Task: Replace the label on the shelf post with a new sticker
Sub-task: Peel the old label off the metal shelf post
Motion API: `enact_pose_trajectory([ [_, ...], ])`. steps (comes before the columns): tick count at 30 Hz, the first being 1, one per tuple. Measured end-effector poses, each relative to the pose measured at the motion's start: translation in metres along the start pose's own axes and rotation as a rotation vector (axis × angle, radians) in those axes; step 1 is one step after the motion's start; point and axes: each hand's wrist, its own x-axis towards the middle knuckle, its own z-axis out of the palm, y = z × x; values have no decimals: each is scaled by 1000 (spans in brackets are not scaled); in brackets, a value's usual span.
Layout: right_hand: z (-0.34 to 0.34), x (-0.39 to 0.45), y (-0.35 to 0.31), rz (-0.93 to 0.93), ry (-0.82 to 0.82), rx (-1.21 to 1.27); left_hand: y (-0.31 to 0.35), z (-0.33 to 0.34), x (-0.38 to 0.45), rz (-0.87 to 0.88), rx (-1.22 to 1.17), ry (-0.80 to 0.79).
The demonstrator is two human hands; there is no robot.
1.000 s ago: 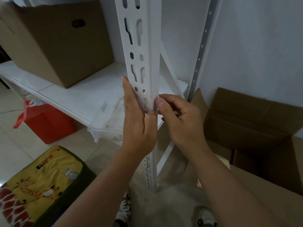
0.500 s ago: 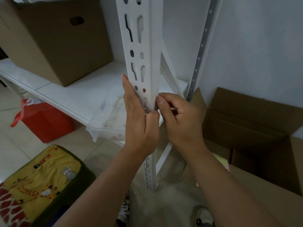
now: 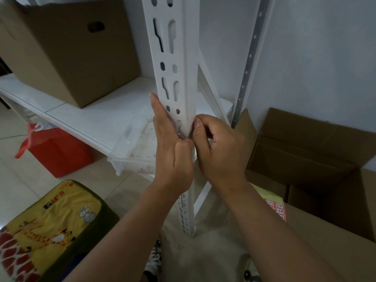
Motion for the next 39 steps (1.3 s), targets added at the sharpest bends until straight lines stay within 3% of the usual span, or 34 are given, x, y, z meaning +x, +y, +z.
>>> enact_pose_trajectory([
  [9, -8, 2, 5, 108, -163, 177, -2, -5, 1, -72, -33, -38],
  [27, -5, 1, 7, -70, -66, -10, 4, 0, 0, -57, -60, -8],
  [32, -5, 4, 0, -7, -54, 27, 6, -1, 0, -77, -67, -21],
  [39, -12, 4, 6, 98, -192, 156, 0, -6, 1, -93, -88, -56],
])
